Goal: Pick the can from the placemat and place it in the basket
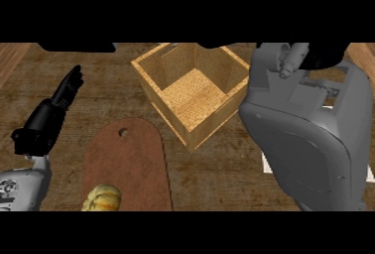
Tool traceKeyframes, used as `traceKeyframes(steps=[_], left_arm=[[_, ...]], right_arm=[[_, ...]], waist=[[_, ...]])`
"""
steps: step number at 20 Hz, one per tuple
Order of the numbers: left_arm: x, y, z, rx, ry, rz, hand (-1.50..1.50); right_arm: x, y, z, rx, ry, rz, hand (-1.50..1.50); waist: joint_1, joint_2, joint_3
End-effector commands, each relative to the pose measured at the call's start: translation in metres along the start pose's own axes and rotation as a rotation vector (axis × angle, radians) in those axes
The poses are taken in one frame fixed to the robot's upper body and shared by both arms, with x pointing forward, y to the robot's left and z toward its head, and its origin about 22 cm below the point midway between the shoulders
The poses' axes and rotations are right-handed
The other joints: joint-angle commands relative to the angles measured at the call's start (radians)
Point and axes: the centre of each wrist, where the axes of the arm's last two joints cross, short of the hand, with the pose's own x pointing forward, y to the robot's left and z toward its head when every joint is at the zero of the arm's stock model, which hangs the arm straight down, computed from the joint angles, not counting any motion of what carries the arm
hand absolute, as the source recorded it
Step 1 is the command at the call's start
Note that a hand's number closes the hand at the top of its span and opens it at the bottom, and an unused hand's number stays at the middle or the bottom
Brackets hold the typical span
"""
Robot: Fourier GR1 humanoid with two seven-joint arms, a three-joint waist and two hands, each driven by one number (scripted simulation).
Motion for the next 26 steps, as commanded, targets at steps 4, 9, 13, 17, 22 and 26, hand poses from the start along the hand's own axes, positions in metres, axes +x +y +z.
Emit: traceKeyframes(steps=[4,9,13,17,22,26], left_arm=[[0.008,0.002,-0.011,-0.019,-0.019,0.006,0.00],[-0.006,-0.010,0.008,-0.019,0.003,0.029,0.00],[0.000,0.004,0.005,0.010,0.016,-0.001,0.00],[-0.006,-0.001,-0.003,0.019,0.014,-0.013,0.00],[-0.007,-0.014,-0.001,0.025,0.021,0.009,0.00],[0.000,0.006,0.007,-0.009,0.015,0.006,0.00]], right_arm=[[0.031,0.032,-0.027,0.138,0.225,0.066,1.50],[0.029,0.048,-0.036,0.217,0.308,0.098,1.50],[0.020,0.072,-0.049,0.267,0.346,0.326,1.50],[0.036,0.070,-0.049,0.273,0.324,0.428,1.50],[0.037,0.070,-0.048,0.374,0.314,0.442,-1.50],[0.031,0.077,-0.061,0.441,0.350,0.338,-1.50]], waist=[[0.010,0.005,0.000],[0.009,-0.002,0.000],[-0.004,-0.004,0.000],[-0.032,-0.003,0.000],[-0.036,-0.009,0.002],[-0.011,-0.004,0.002]])
